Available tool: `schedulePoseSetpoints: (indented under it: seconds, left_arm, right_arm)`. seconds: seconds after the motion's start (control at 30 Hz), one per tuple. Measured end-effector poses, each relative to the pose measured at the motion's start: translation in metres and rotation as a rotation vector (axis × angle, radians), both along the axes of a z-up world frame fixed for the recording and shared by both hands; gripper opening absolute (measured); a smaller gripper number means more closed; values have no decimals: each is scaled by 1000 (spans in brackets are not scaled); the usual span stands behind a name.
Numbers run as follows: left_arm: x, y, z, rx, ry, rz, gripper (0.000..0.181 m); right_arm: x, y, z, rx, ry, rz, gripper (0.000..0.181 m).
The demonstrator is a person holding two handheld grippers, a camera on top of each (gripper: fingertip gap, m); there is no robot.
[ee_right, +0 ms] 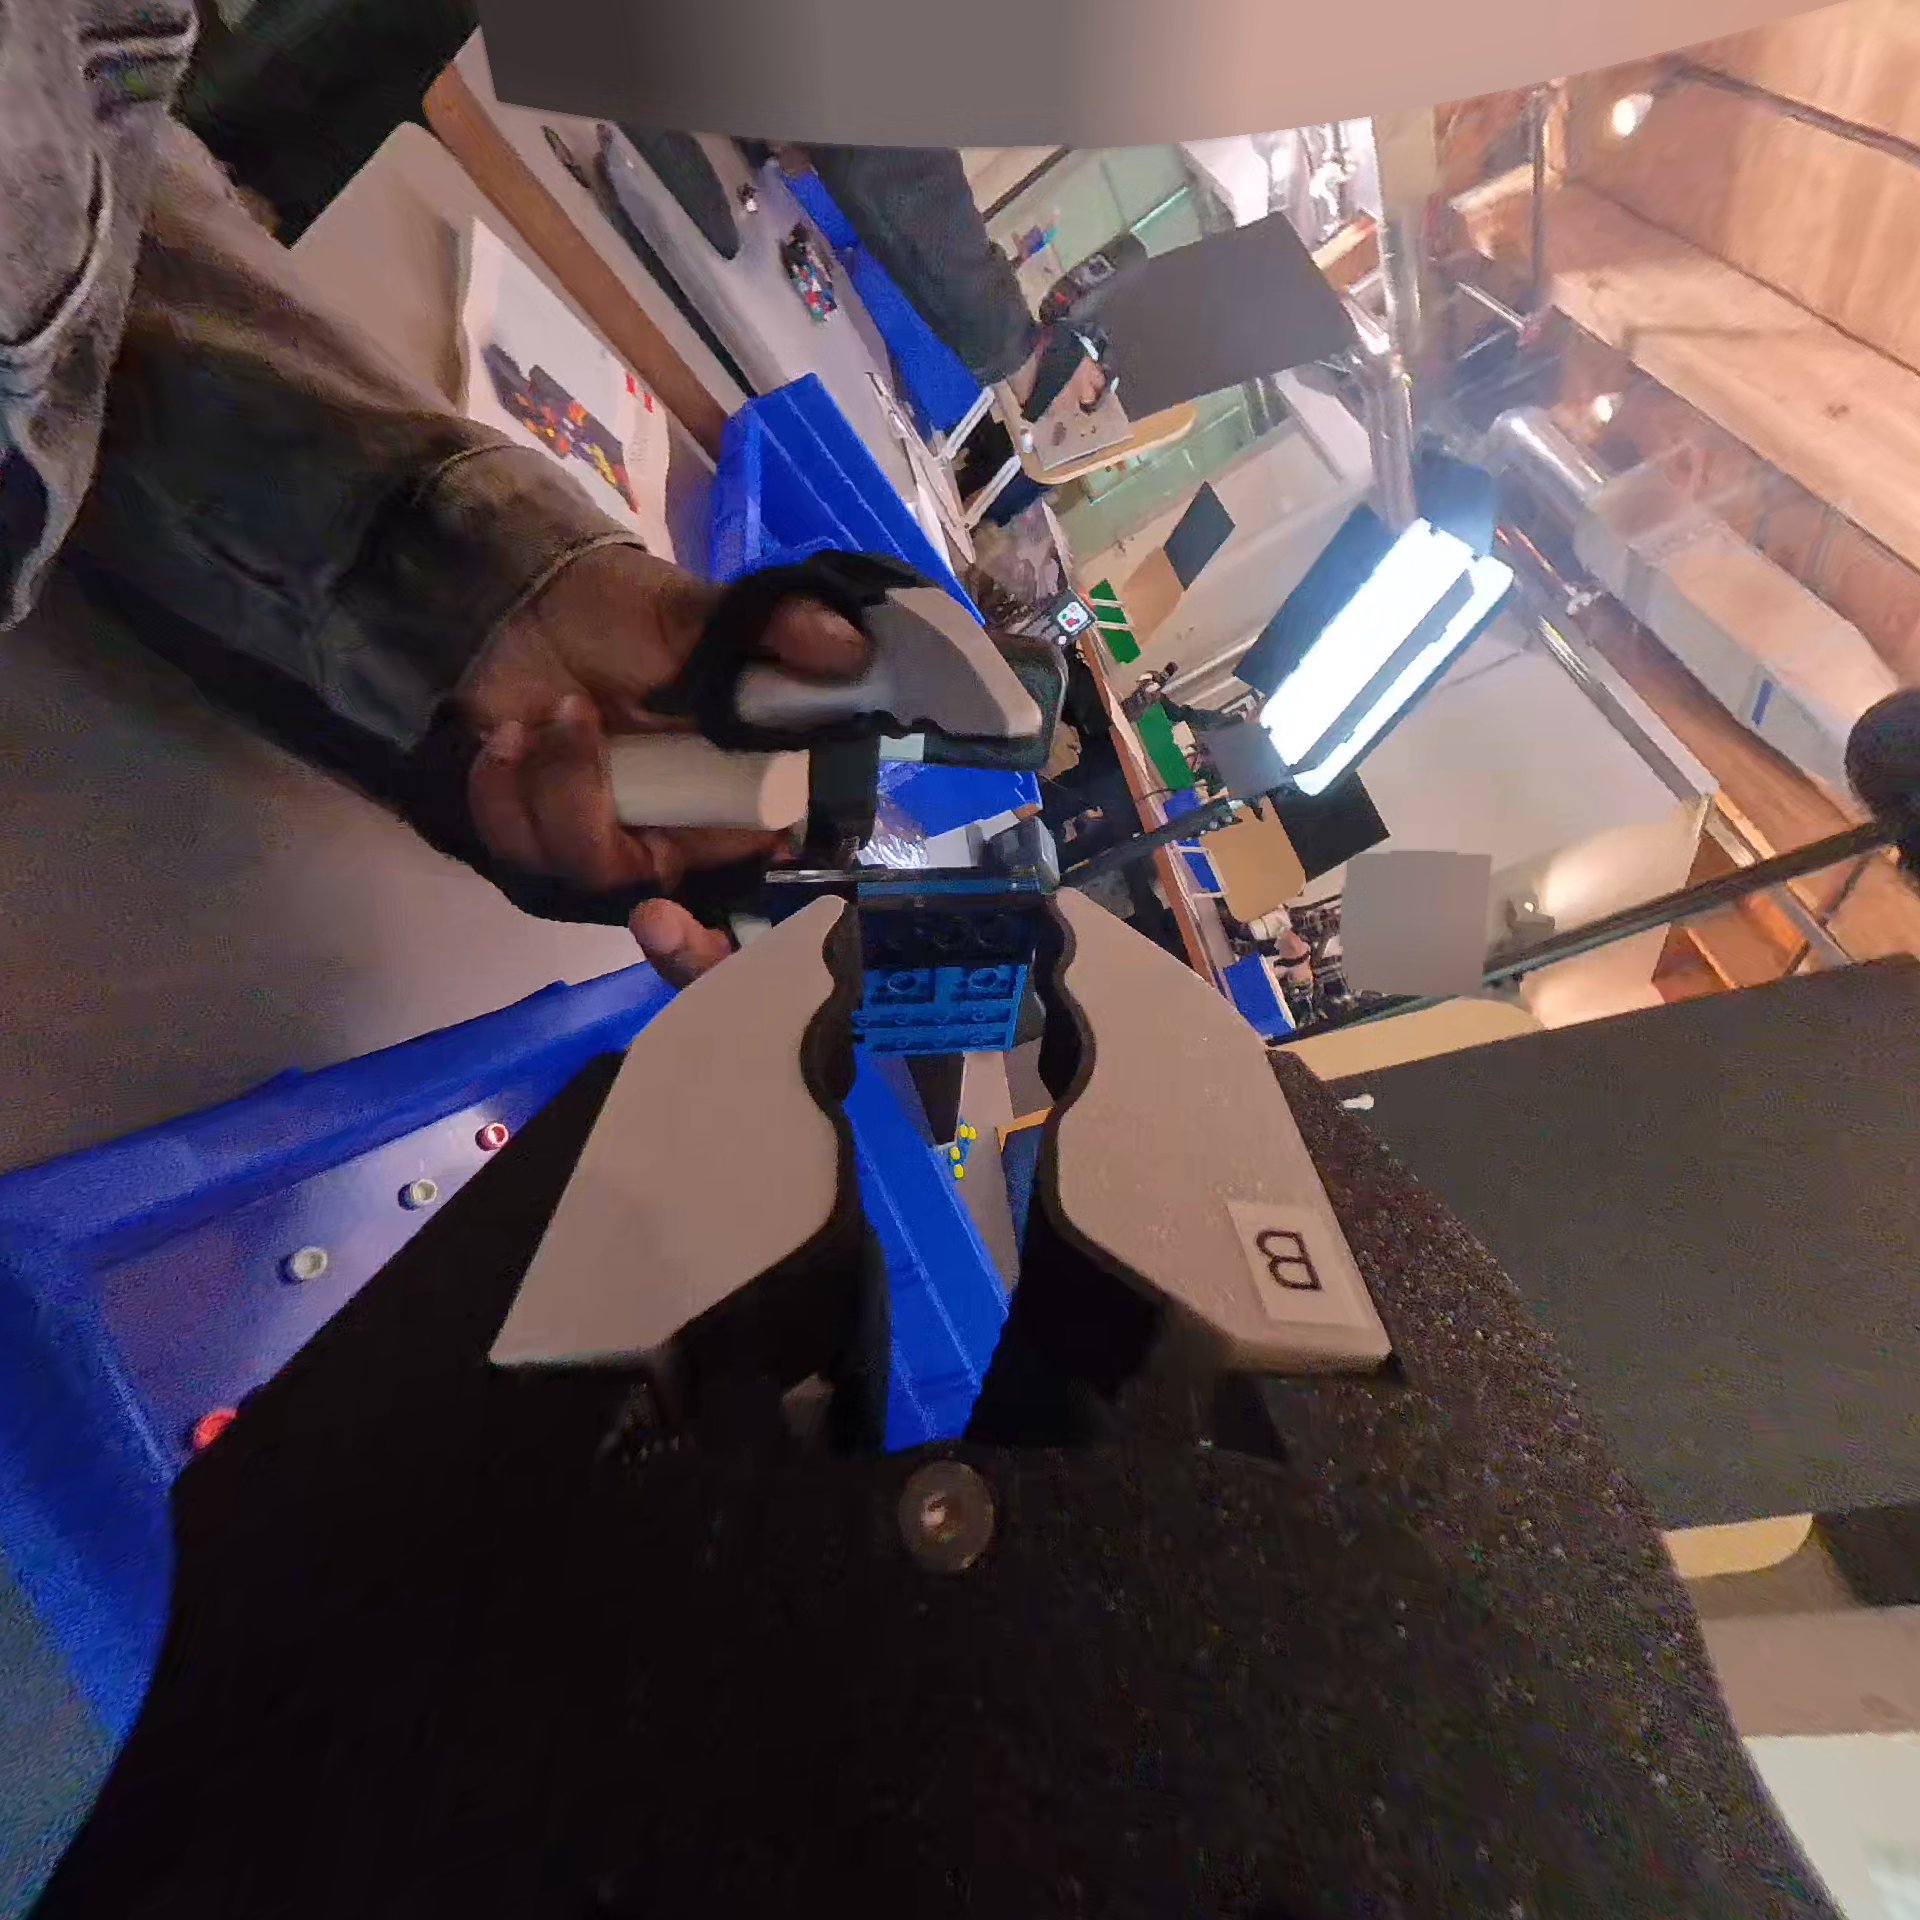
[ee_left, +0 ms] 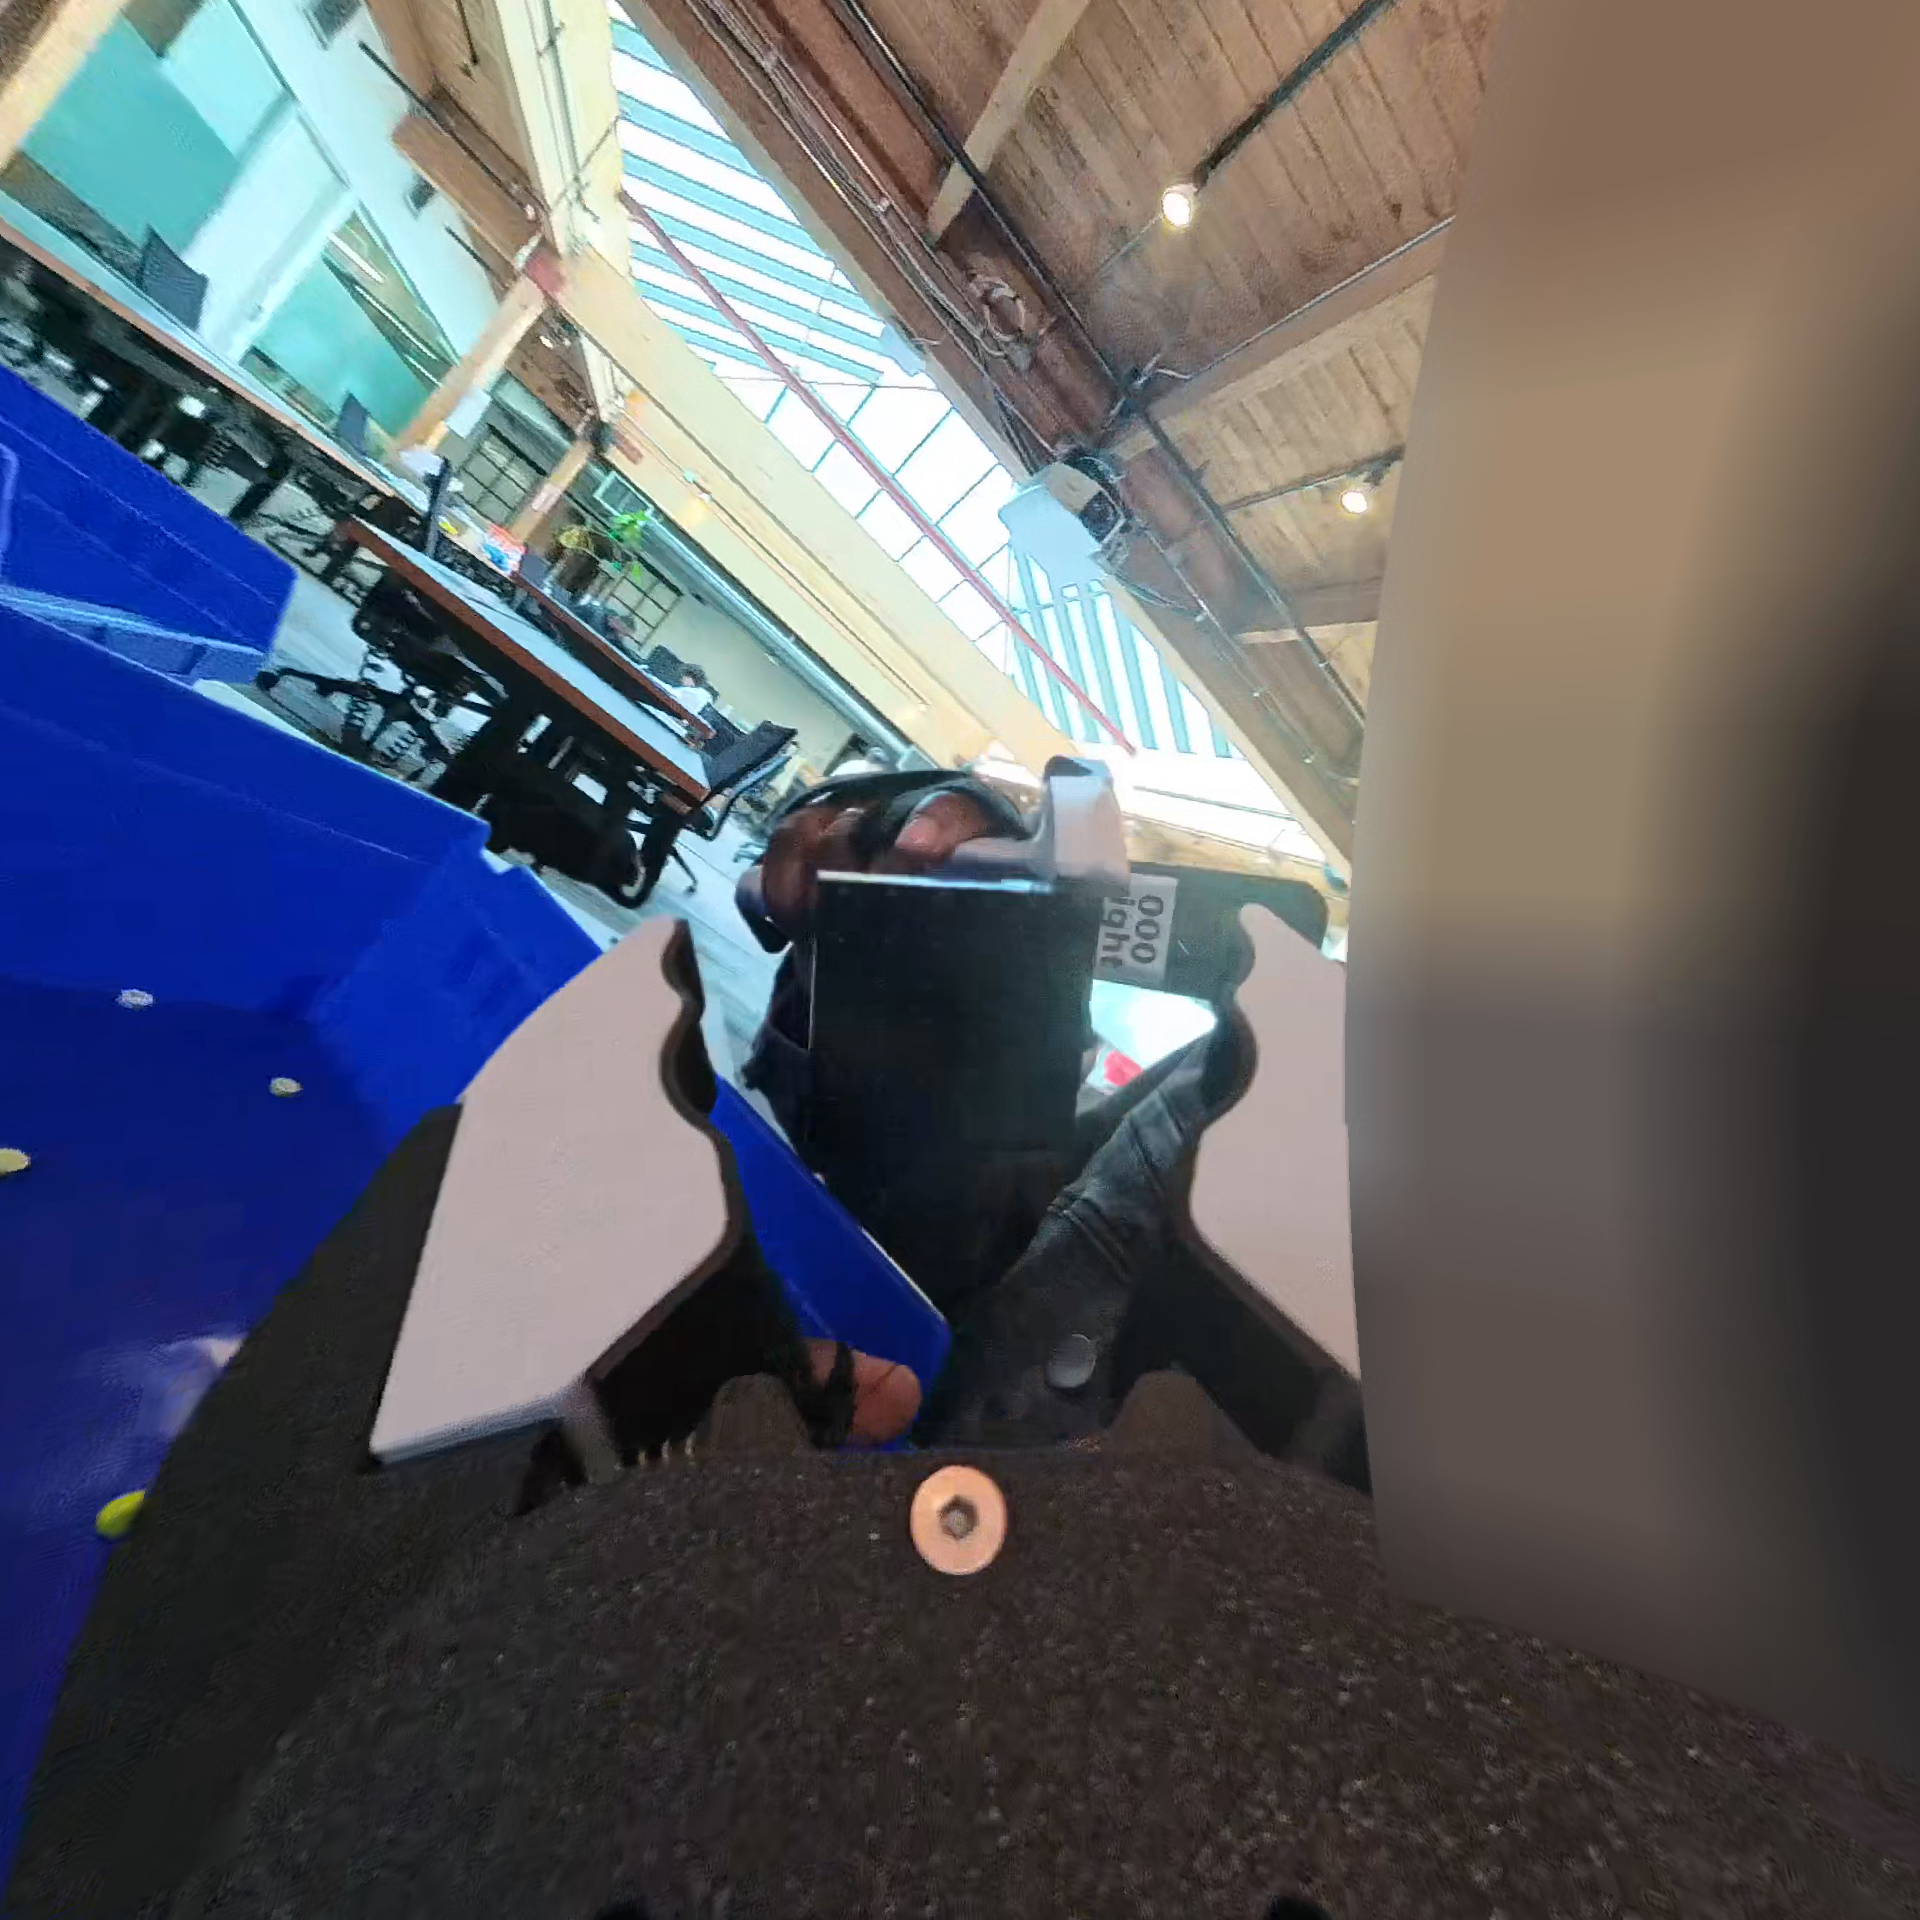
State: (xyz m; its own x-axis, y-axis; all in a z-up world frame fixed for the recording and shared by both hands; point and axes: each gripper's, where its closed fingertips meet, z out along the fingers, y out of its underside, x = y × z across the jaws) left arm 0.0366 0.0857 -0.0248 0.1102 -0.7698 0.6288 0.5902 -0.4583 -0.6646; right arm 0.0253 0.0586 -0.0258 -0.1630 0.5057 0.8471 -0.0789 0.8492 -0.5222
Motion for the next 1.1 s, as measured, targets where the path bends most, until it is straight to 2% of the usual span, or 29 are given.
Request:
schedulePoseSetpoints:
  seconds: [0.1,0.17,0.3,0.5,0.6,0.7,0.8,0.9,0.97,1.0,1.03,1.1]
  left_arm:
    - [6,-9,2,50,7,-77,68]
    - [8,-14,3,103,41,-61,53]
    - [6,-13,4,167,119,69,54]
    - [-1,-9,-3,197,133,257,55]
    - [-9,-6,-9,250,262,429,52]
    - [-13,-6,-9,270,289,499,51]
    - [-22,-5,-10,346,422,662,51]
    - [-23,-4,-13,299,378,589,52]
    - [-28,-1,-18,333,499,701,51]
    - [-28,-1,-19,346,504,683,53]
    - [-30,0,-20,336,509,671,52]
    - [-27,0,-14,356,541,702,52]
  right_arm:
    - [2,-12,-4,63,-28,58,32]
    - [3,-17,-3,90,-31,78,32]
    - [3,-15,-3,113,-32,28,32]
    - [-1,-12,-9,-1,2,-59,32]
    - [-5,-6,-16,-11,5,-143,32]
    - [-9,-5,-17,-27,-1,-171,31]
    - [-14,0,-20,12,-34,-218,31]
    - [-16,-1,-22,1,-73,-199,31]
    - [-18,5,-28,-16,-123,-224,31]
    - [-18,5,-30,-65,-150,-215,29]
    - [-15,9,-32,-107,-185,-215,0]
    - [-14,18,-46,-137,-245,-241,0]
